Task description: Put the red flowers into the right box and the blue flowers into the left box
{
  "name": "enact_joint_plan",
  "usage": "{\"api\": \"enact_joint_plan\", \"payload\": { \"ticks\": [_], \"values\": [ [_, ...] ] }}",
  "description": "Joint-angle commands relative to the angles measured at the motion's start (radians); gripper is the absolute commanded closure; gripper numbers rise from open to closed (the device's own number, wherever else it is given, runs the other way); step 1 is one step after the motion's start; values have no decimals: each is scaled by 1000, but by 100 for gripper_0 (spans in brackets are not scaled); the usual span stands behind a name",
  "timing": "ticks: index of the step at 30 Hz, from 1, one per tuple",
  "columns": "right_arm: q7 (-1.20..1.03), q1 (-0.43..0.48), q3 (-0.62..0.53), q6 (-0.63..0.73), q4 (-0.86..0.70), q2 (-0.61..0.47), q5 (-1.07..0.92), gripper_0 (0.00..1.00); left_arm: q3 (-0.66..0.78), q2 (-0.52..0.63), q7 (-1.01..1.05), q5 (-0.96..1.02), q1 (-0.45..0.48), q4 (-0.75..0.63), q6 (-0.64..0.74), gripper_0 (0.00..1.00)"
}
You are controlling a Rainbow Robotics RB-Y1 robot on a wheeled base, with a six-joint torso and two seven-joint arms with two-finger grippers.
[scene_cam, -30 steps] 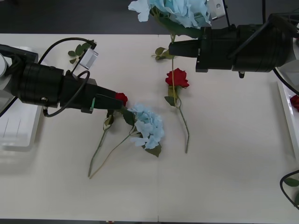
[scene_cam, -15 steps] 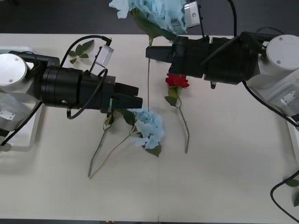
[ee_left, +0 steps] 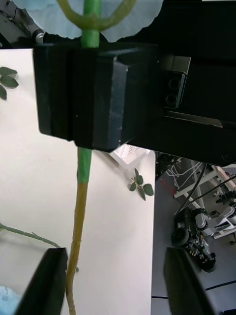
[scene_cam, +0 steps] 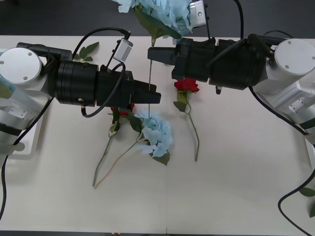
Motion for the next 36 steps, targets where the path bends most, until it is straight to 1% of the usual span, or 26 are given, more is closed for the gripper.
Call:
{"api": "enact_joint_plan", "payload": {
  "ticks": [1,18,19,20,21,23,24,25,27,28,30,32,36],
  "values": [
    [-45,-33,-6,-14,-33,0,-15,100,-13,13,4,2,-24,-11,-6,100],
    [-67,-33,-8,-23,-39,-7,-19,100,-13,21,4,23,-22,-10,-11,100],
    [-68,-33,-6,-22,-39,-9,-19,99,-13,21,4,26,-22,-10,-11,100],
    [-68,-33,-6,-22,-39,-10,-17,91,-11,21,4,28,-22,-10,-11,100],
    [-70,-33,-6,-22,-39,-13,-17,67,-13,26,4,32,-22,-10,-11,100],
    [-73,-33,-6,-22,-39,-16,-14,49,-11,26,4,35,-22,-10,-11,100],
    [-74,-33,-8,-22,-39,-21,0,37,-13,29,4,40,-22,-10,-12,100],
    [-76,-33,-6,-22,-39,-26,3,31,-13,29,4,42,-22,-10,-12,100],
    [-74,-33,-8,-26,-39,-30,3,20,-13,30,4,48,-22,-7,-12,100],
    [-74,-33,-8,-29,-39,-33,3,18,-13,32,4,49,-22,-7,-12,100],
    [-70,-33,-8,-32,-39,-39,4,11,-11,36,4,57,-20,-7,-12,100],
    [-64,-33,-8,-34,-39,-44,4,6,-10,47,4,66,-20,-7,-12,100],
    [-55,-33,-6,-34,-39,-53,3,1,7,90,4,71,-14,-7,-11,100]
  ]
}}
